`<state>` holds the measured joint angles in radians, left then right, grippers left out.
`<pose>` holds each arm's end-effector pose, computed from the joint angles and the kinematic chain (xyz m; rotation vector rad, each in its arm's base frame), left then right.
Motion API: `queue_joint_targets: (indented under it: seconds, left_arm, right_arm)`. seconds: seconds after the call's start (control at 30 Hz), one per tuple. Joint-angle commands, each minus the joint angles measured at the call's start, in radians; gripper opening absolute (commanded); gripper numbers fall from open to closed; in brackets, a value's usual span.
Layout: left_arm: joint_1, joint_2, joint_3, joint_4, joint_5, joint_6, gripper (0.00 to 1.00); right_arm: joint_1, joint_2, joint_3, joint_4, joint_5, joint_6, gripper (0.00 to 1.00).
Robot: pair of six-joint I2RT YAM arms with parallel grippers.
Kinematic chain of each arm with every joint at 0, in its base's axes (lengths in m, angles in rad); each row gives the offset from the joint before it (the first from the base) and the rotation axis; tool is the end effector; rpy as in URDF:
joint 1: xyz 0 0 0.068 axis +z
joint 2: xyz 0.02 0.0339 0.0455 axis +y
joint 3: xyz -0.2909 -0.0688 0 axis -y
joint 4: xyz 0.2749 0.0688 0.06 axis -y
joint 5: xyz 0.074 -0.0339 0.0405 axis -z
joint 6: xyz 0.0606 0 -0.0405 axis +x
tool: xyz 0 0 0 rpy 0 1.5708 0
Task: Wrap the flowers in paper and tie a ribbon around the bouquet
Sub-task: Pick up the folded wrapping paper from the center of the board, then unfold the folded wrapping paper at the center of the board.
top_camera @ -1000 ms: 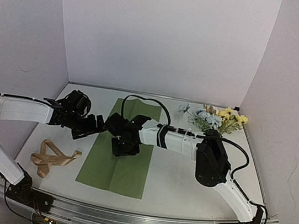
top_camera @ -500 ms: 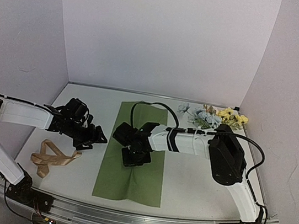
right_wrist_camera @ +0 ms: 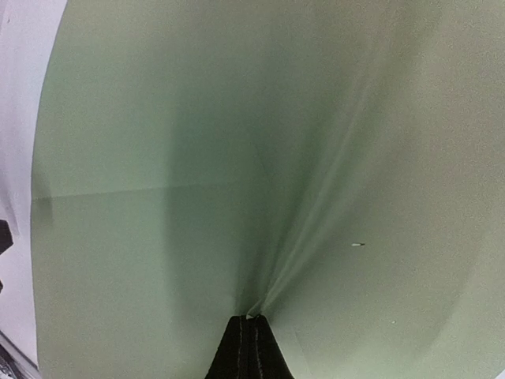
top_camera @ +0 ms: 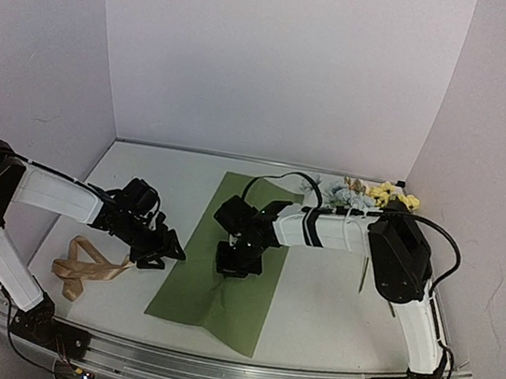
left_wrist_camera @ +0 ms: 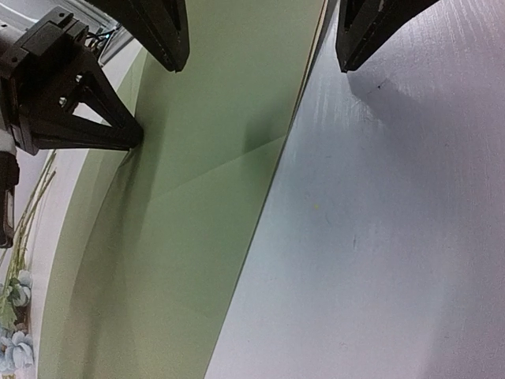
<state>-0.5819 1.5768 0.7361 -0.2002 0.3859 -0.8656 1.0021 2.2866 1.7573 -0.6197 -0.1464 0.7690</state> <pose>0.2511 -0.1925 0.1273 -0.2533 2.8427 -0.9293 0.2798 0.4541 0.1238 -0.3854 2.8974 0.6201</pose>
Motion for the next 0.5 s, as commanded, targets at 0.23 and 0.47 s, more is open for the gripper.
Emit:
queue_joint_targets:
  seconds: [0.23,0.47]
  left_arm:
    - [0.01,-0.092,-0.012,-0.091,0.008,0.011,0.64]
    - [0.055,-0.201,-0.087,-0.097,0.063,-0.047,0.62]
  right_arm:
    - [-0.042,-0.118,-0.044,0.07,-0.113,-0.017,0.0]
    - [-0.055,-0.118,-0.075,0.14,-0.18,0.008,0.0]
